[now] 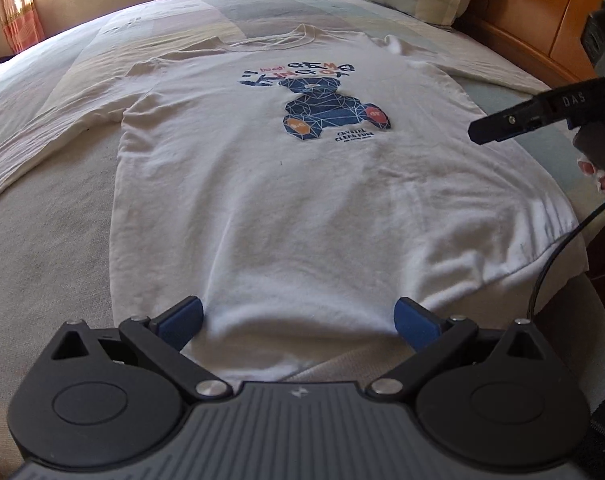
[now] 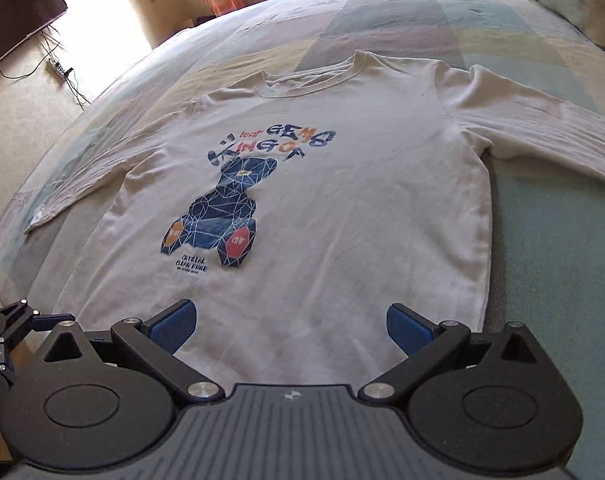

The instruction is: Fold clothes

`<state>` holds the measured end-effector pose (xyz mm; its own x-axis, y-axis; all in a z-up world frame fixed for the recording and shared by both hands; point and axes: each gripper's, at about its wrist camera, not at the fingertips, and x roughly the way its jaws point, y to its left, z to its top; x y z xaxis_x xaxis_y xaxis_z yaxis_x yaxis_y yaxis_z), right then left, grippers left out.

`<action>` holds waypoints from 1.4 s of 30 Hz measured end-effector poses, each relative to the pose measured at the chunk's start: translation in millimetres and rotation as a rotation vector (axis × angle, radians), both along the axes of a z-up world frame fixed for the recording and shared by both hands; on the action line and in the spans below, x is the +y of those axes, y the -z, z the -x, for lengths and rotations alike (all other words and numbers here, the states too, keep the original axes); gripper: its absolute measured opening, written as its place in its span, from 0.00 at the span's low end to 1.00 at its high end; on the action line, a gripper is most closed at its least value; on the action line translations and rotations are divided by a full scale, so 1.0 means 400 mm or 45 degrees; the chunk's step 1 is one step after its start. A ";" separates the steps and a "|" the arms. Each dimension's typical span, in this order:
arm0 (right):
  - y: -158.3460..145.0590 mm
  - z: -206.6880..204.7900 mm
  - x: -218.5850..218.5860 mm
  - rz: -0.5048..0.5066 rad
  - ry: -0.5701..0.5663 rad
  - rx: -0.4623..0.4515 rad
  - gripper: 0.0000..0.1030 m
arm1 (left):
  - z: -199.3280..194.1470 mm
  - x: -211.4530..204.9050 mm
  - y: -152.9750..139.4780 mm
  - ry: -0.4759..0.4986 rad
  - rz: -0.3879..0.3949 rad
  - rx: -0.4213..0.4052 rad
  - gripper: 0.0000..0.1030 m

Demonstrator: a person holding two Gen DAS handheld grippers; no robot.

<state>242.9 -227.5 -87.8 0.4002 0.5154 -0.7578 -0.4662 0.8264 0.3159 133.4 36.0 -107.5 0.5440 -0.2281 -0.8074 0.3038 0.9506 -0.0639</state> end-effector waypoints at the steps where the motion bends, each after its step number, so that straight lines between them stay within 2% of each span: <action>1: -0.003 0.037 0.002 0.018 0.003 -0.032 1.00 | 0.004 0.006 -0.004 -0.001 0.004 0.002 0.98; 5: 0.003 0.150 0.040 0.087 0.000 -0.133 1.00 | 0.002 0.022 -0.023 -0.030 -0.012 -0.036 0.98; 9: 0.045 0.192 0.080 0.183 -0.017 -0.145 1.00 | -0.014 0.031 -0.040 -0.057 0.033 -0.073 0.98; 11: 0.055 0.207 0.095 0.246 -0.018 -0.189 1.00 | -0.018 0.032 -0.028 -0.066 0.064 -0.031 0.98; 14: 0.068 0.223 0.111 0.319 -0.018 -0.236 1.00 | 0.011 0.017 -0.008 -0.037 0.005 0.007 0.98; 17: 0.069 0.222 0.104 0.308 -0.021 -0.227 1.00 | 0.045 0.008 -0.005 0.000 -0.029 0.022 0.98; 22: 0.076 0.238 0.106 0.305 -0.005 -0.267 1.00 | 0.059 -0.008 -0.037 0.112 0.069 -0.052 0.98; 25: 0.076 0.237 0.108 0.305 0.005 -0.267 1.00 | 0.045 -0.017 -0.005 0.123 0.135 0.043 0.98; 28: 0.076 0.239 0.105 0.302 0.000 -0.270 1.00 | 0.074 -0.007 0.001 0.128 0.133 0.041 0.98; 32: 0.077 0.242 0.103 0.297 0.008 -0.277 1.00 | 0.083 0.019 -0.025 0.127 0.150 0.074 0.98; 35: 0.078 0.244 0.102 0.293 0.016 -0.283 1.00 | 0.062 0.013 -0.055 0.138 0.150 -0.016 0.99; 42: 0.079 0.250 0.098 0.289 0.009 -0.296 1.00 | -0.011 0.016 -0.087 0.170 0.104 -0.096 0.99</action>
<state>142.7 -188.4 -119.5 0.5792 0.3401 -0.7408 -0.4982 0.8670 0.0086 137.9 42.4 -72.9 0.5628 -0.3658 -0.7413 0.4342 0.8939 -0.1115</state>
